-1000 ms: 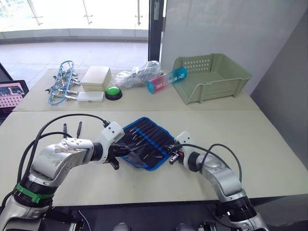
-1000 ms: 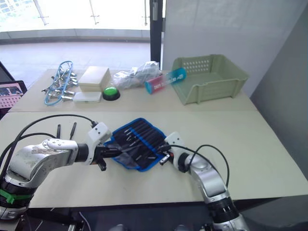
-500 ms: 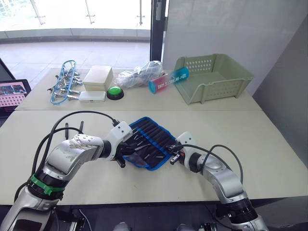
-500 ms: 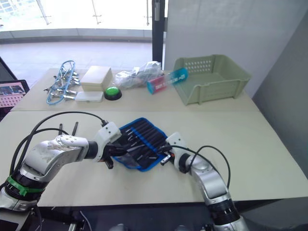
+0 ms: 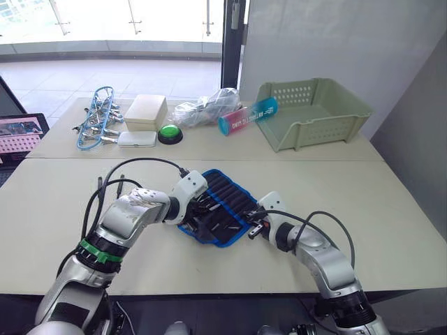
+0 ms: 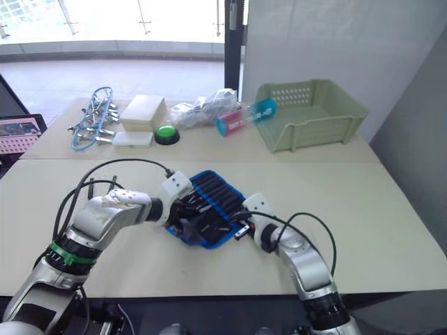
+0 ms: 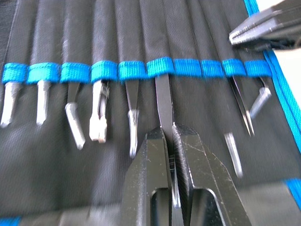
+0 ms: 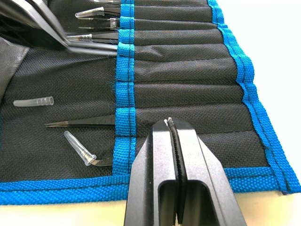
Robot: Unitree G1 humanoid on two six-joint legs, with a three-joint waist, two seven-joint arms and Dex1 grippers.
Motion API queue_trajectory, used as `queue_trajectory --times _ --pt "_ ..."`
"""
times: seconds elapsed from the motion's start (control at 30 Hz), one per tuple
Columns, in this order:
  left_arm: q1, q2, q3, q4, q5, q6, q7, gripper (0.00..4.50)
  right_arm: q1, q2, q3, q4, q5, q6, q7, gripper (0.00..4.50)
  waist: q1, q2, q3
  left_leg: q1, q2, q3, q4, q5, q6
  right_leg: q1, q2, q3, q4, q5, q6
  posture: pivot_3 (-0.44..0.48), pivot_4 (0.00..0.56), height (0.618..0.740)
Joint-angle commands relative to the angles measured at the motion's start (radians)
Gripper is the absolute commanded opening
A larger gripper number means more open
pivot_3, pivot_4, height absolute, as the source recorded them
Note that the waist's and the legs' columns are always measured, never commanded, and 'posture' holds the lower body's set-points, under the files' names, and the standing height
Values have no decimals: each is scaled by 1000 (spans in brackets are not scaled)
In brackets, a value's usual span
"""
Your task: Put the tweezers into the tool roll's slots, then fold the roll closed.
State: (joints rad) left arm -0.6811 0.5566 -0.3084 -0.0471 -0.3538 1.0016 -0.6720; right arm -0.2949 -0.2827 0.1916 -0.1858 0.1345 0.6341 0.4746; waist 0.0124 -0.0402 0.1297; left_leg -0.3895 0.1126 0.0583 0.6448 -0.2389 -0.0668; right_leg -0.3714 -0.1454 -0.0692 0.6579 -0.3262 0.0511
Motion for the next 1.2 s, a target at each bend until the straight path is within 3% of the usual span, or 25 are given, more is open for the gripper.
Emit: queue_trajectory --times 0.03,0.27,0.47,0.67,0.8,0.9,1.03,1.2 --pt "-46 -55 -8 70 47 -100 -4 8 28 -1 22 26 -5 51 -5 0 0 0 0 0 0 0 0 0 0 0 0 0 0 0 0 0 150 716" --pt "-88 -144 -13 257 149 -284 1 8 32 -2 28 13 -3 61 -2 0 1 0 0 0 0 0 0 1 -2 0 0 0 0 0 0 0 150 716" --pt "-64 -123 18 197 151 -255 -22 8 40 -4 26 2 -2 69 -5 0 0 0 0 0 0 0 1 1 -2 1 0 0 0 0 0 0 150 716" --pt "-34 -54 102 60 104 -185 -49 2014 37 -5 24 8 -2 67 -8 0 -4 0 0 0 0 0 0 1 -2 0 0 0 1 0 0 0 150 716" --pt "45 57 291 -118 -9 -87 -81 3384 28 -5 22 26 -6 58 -10 0 -12 1 0 0 0 0 -1 1 -2 0 0 0 2 0 0 0 150 716" --pt "128 79 424 -164 -42 -120 -46 4364 29 -6 21 33 -7 50 -9 0 -12 1 0 0 0 0 -1 1 -2 0 0 0 3 0 0 0 150 716" --pt "358 128 634 -248 -27 -219 -20 4476 37 -10 22 51 -10 25 -4 0 -16 1 1 1 0 0 -1 1 -1 0 0 0 2 0 0 0 150 716" --pt "701 84 864 -365 3 -339 29 4476 55 -19 17 61 -8 10 4 0 -20 1 0 0 0 0 -2 0 1 0 0 0 1 0 0 0 150 716"
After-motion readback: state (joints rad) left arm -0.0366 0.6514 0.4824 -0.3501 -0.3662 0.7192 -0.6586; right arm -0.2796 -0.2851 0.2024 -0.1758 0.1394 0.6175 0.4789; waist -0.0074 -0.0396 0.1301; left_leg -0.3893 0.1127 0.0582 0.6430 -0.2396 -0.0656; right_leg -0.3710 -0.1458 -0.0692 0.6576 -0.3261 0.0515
